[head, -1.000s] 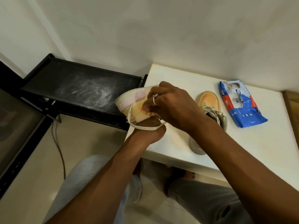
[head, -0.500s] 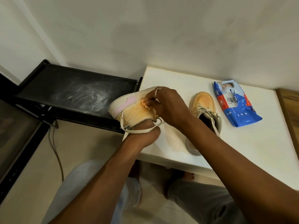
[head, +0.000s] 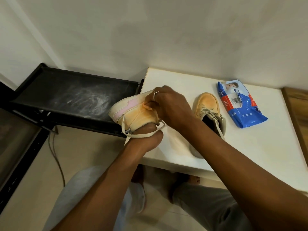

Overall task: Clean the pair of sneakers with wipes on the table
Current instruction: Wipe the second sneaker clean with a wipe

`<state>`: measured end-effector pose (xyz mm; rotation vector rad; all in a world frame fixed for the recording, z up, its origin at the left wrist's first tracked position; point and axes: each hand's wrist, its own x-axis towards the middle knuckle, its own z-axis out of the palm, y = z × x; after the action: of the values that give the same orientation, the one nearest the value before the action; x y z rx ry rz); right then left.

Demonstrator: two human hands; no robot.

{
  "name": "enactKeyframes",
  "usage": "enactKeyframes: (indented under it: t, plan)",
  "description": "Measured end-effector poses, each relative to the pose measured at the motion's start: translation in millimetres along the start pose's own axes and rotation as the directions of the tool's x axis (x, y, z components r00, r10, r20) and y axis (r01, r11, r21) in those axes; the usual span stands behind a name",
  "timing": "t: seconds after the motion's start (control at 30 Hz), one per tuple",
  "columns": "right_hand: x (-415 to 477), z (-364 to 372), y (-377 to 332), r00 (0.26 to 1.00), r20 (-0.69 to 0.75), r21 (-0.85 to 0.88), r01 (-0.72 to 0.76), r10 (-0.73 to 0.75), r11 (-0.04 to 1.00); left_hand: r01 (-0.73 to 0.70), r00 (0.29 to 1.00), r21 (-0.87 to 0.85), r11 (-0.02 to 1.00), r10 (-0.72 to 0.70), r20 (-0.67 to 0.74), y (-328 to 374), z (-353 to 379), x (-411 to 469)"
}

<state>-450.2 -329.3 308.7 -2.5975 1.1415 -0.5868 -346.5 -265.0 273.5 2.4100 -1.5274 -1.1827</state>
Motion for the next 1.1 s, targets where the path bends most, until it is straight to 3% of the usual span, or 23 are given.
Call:
enactKeyframes:
  t: [0.1,0.17,0.27,0.37,0.43,0.6,0.73,1.1]
  plan:
    - [-0.7,-0.5,17.8,0.986,-0.039,-0.096,-0.167,0.163,0.981,0.025,0.996,-0.153,0.988,-0.011,0.094,-3.1,4.0,2.6]
    - [-1.5,0.2,19.4,0.981,-0.034,-0.121,-0.194,0.191,0.974,0.036,0.997,-0.152,0.988,-0.025,0.074,-0.1,0.9,-0.7]
    - [-0.1,-6.0,18.6,0.971,-0.088,-0.093,-0.229,0.221,0.969,-0.082,0.996,-0.295,0.952,0.068,-0.057,7.2,-4.7,-11.4]
    - [2.7,-20.9,26.6,0.92,-0.187,0.031,-0.344,0.343,0.939,-0.05,0.995,-0.664,0.746,-0.023,-0.101,15.8,-16.2,-16.2]
    - [2.4,-27.9,32.4,0.898,-0.184,0.065,-0.395,0.4,0.916,-0.076,0.988,-0.761,0.645,-0.055,-0.145,12.8,-22.1,-15.8]
    - [-2.6,-29.0,40.3,0.9,-0.007,-0.027,-0.437,0.437,0.899,0.014,0.989,-0.822,0.57,-0.129,-0.073,7.9,-25.2,-15.8]
    - [-6.2,-21.2,43.9,0.878,0.125,-0.106,-0.45,0.461,0.886,0.05,0.984,-0.786,0.616,-0.164,-0.067,6.9,-27.1,-17.3]
    - [-8.4,-2.5,28.1,0.891,0.214,-0.238,-0.35,0.4,0.906,0.19,0.966,-0.825,0.532,-0.249,0.062,4.6,-33.2,-16.7]
